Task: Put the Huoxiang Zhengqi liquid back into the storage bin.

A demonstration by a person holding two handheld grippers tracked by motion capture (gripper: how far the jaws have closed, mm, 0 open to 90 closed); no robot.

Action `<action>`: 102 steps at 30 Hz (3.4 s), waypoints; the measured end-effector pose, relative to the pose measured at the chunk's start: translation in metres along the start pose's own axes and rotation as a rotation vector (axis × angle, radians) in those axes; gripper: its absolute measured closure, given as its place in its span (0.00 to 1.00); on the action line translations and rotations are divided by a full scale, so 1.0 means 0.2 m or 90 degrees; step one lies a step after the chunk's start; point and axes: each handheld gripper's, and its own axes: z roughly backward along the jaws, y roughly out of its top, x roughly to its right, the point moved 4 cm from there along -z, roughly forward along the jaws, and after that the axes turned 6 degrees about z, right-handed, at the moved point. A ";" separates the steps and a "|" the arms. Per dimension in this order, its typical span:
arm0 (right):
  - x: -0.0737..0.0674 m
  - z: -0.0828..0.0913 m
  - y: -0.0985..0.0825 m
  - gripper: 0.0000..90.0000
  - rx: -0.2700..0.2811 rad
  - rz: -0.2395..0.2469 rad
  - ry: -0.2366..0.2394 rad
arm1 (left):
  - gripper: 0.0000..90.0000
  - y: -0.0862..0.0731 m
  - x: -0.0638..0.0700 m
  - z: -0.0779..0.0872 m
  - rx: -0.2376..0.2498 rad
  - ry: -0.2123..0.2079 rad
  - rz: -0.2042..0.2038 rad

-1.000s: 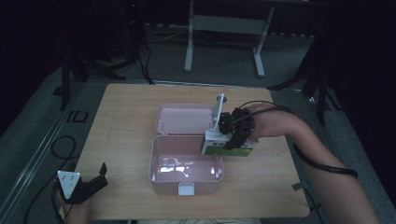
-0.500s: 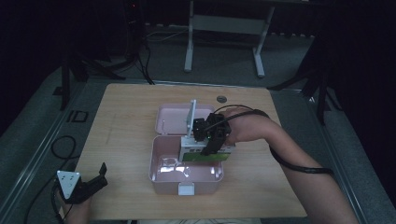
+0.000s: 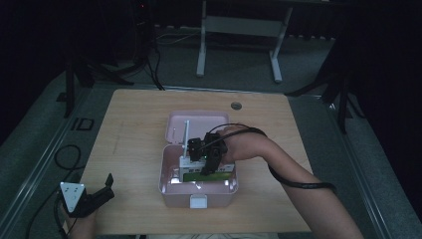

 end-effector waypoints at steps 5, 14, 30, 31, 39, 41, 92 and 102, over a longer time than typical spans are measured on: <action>0.02 -0.13 0.00 0.69 -0.019 -0.011 0.013 | 0.00 0.00 0.00 0.00 0.001 -0.003 0.000; 0.02 -0.30 -0.02 0.69 -0.049 -0.020 0.044 | 0.00 0.00 0.00 0.00 0.000 -0.003 0.000; 0.03 -0.50 -0.05 0.69 -0.088 -0.015 0.058 | 0.00 0.00 0.00 0.00 0.000 -0.005 0.000; 0.03 -0.50 -0.05 0.69 -0.085 -0.017 0.060 | 0.00 0.00 0.00 0.00 0.000 -0.006 0.000; 0.03 -0.49 -0.06 0.63 -0.063 -0.015 0.078 | 0.00 0.00 0.00 0.00 -0.002 -0.006 -0.002; 0.03 -0.46 -0.06 0.59 -0.049 -0.013 0.078 | 0.00 0.00 0.00 0.00 -0.003 -0.006 -0.003; 0.25 -0.34 -1.12 0.13 0.381 -0.307 -0.297 | 0.00 0.00 0.00 0.00 -0.001 -0.008 0.004; 0.21 -0.48 -1.36 0.12 0.463 -0.441 -0.370 | 0.00 0.00 0.00 0.00 -0.003 -0.007 0.002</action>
